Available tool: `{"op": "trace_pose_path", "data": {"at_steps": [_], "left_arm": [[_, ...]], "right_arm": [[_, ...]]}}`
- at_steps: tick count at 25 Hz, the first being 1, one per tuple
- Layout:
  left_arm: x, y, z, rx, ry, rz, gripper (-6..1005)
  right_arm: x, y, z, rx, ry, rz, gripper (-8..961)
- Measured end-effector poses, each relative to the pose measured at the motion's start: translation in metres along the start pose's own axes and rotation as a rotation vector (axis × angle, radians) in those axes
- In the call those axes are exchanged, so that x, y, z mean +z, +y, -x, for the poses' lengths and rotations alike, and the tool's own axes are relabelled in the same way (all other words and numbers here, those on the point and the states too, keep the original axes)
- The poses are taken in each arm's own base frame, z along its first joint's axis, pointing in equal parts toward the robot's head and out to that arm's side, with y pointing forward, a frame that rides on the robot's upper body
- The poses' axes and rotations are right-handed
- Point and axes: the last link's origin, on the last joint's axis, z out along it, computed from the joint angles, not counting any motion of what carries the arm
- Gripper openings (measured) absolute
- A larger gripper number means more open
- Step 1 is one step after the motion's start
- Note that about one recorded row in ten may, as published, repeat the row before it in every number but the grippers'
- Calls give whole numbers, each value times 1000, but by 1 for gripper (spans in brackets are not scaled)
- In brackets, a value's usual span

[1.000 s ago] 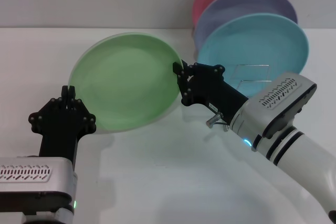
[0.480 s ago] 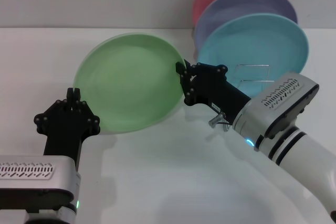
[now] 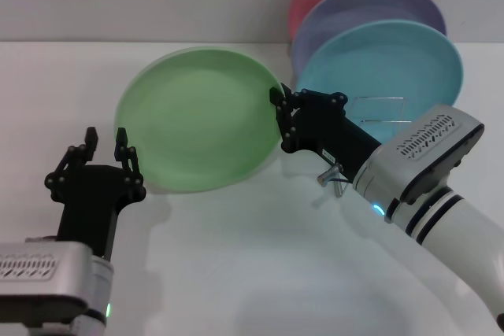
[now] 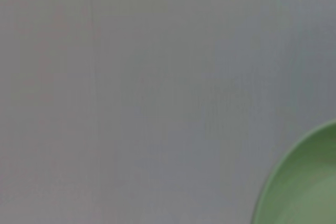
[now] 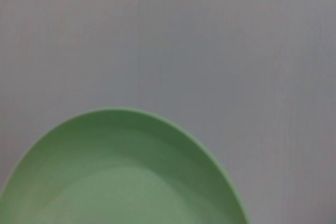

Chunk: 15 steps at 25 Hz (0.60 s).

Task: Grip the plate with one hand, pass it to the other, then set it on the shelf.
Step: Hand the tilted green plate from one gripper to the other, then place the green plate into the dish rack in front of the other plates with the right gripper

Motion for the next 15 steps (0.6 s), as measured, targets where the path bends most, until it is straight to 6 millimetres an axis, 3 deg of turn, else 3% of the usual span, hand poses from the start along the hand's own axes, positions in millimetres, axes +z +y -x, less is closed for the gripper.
{"op": "trace_pose_path", "data": {"at_steps": [5, 6, 10, 13, 14, 15], "left_arm": [[-6, -5, -7, -47, 62, -12, 436], [-12, -13, -15, -100, 144, -26, 475], [-24, -31, -24, -207, 288, -33, 488], [-31, -57, -25, -322, 420, -13, 494], [-30, -74, -23, -387, 470, 15, 494], [-30, -74, -23, -387, 470, 15, 494]], "right_arm": [[0, -1, 0, -4, -2, -3, 23], [0, -3, 3, -7, -21, -5, 23], [-10, -2, 13, -4, -120, -17, 24], [-20, 0, 18, -10, -187, -33, 24], [-33, 3, 23, -24, -261, -59, 23], [-33, 3, 23, -24, -261, -59, 23]]}}
